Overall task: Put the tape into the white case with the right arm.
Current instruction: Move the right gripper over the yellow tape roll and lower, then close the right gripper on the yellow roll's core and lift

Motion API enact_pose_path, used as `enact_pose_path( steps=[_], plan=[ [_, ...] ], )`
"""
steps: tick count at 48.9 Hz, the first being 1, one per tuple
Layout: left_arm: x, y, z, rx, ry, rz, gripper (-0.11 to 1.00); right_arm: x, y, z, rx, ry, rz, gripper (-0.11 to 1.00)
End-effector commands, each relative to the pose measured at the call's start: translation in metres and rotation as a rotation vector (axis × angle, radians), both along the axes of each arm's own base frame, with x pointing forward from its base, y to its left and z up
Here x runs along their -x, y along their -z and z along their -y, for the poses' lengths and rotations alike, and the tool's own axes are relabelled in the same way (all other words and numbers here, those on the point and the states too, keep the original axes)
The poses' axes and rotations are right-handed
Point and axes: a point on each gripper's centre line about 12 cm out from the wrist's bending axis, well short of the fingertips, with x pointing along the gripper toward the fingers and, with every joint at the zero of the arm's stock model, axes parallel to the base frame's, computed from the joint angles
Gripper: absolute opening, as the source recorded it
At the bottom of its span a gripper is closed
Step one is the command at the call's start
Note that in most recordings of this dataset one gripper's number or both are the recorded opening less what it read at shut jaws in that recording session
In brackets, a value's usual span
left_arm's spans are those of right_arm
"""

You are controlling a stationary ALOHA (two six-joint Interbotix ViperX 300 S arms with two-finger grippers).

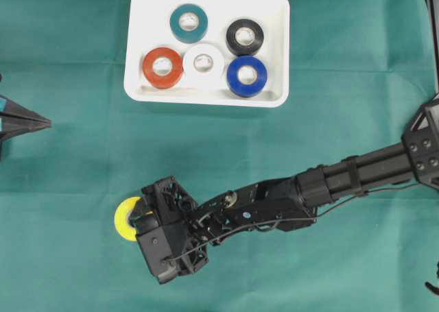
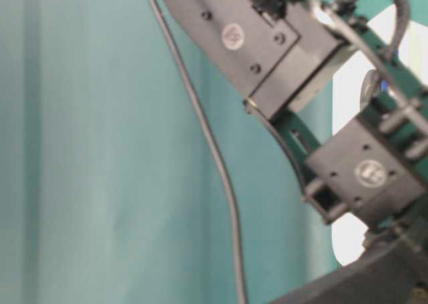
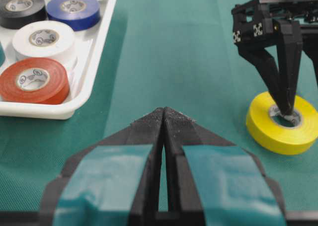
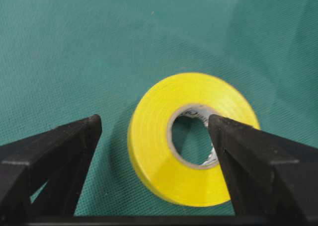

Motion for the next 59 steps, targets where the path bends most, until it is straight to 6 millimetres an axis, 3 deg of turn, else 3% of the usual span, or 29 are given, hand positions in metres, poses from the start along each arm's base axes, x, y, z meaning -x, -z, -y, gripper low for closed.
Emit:
enact_pose_path(
  steps=[1, 11, 31, 36, 43, 59],
  plan=[
    [-0.002, -0.006, 0.000, 0.001, -0.002, 0.017, 0.01, -0.005, -0.015, -0.001, -0.006, 0.010, 0.025, 0.66],
    [-0.001, -0.005, 0.000, 0.001, -0.002, 0.015, 0.01, -0.006, -0.008, 0.003, 0.004, 0.055, -0.014, 0.66],
    [-0.002, -0.006, 0.000, 0.000, -0.002, 0.017, 0.01, -0.016, -0.013, 0.002, -0.067, 0.125, -0.011, 0.64],
    [-0.001, -0.006, 0.000, 0.001, -0.002, 0.018, 0.01, -0.019, -0.015, 0.001, -0.093, 0.153, -0.014, 0.55],
    [-0.002, -0.006, 0.000, 0.001, -0.002, 0.017, 0.01, -0.018, -0.010, 0.006, -0.108, 0.218, -0.053, 0.34],
    [-0.002, -0.006, 0.000, 0.001, -0.002, 0.017, 0.01, -0.018, -0.014, 0.007, -0.125, 0.272, -0.070, 0.08]
  ],
)
